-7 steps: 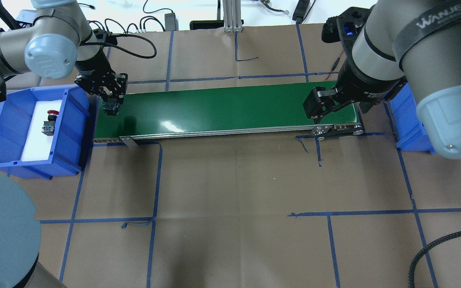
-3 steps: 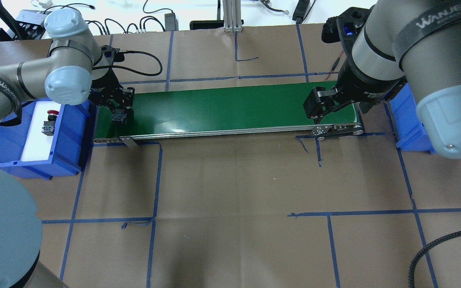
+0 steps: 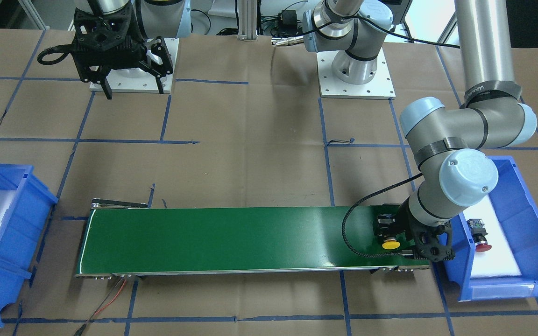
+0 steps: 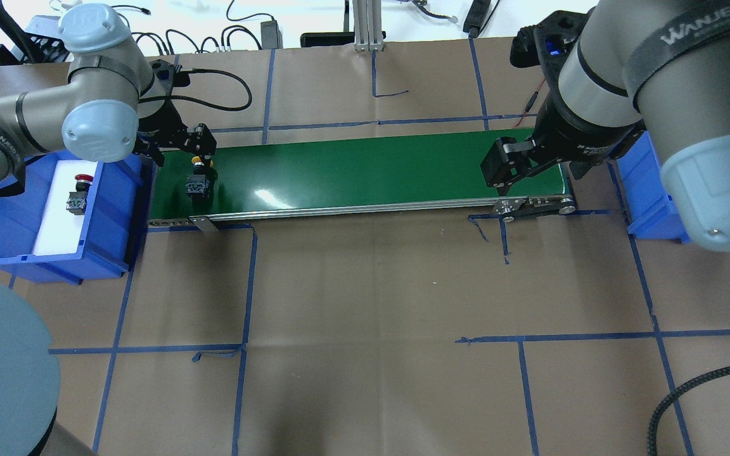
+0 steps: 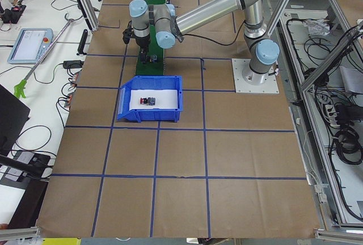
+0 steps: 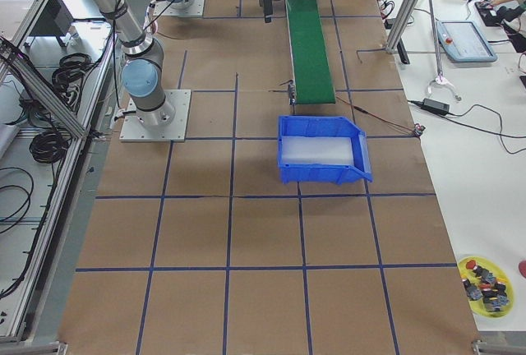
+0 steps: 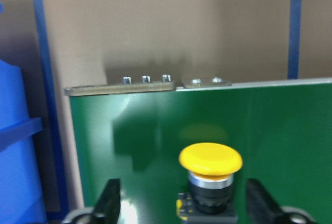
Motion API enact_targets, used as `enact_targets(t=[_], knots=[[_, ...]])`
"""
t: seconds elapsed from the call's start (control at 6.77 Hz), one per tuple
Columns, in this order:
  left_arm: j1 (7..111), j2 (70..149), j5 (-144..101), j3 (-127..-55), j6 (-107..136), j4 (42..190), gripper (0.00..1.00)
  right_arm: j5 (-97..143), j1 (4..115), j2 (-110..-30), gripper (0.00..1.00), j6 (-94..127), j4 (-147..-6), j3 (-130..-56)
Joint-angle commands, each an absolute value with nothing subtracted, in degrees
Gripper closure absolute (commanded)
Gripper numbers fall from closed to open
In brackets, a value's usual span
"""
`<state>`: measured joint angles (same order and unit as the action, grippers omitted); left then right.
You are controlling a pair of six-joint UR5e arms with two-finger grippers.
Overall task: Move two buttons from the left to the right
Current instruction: 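Carry the yellow button to the conveyor and set it down, then open the left gripper and raise it back toward the bin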
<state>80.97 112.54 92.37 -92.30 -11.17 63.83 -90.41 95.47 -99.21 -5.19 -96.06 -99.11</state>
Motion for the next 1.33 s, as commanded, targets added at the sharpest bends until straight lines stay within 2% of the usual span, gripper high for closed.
enact_targets(t=[0.0, 0.3, 0.74, 1.18], knots=[[80.77, 106.65, 92.29, -87.13, -11.16, 76.9, 0.0, -90.35, 94.06, -99.23, 0.0, -5.79, -95.89, -99.05], [80.77, 102.41, 92.37, -82.9, -11.16, 87.15, 0.0, -90.18, 92.73, -99.32, 0.0, -6.33, -95.8, -99.05], [79.81, 102.74, 92.37, -83.23, -11.6, 86.75, 0.0, -90.18, 92.64, -99.32, 0.0, -6.33, -95.8, -98.96], [72.53, 104.23, 92.29, -83.49, -20.17, 85.7, 0.0, -90.18, 92.72, -99.32, 0.0, -6.24, -95.89, -98.88]])
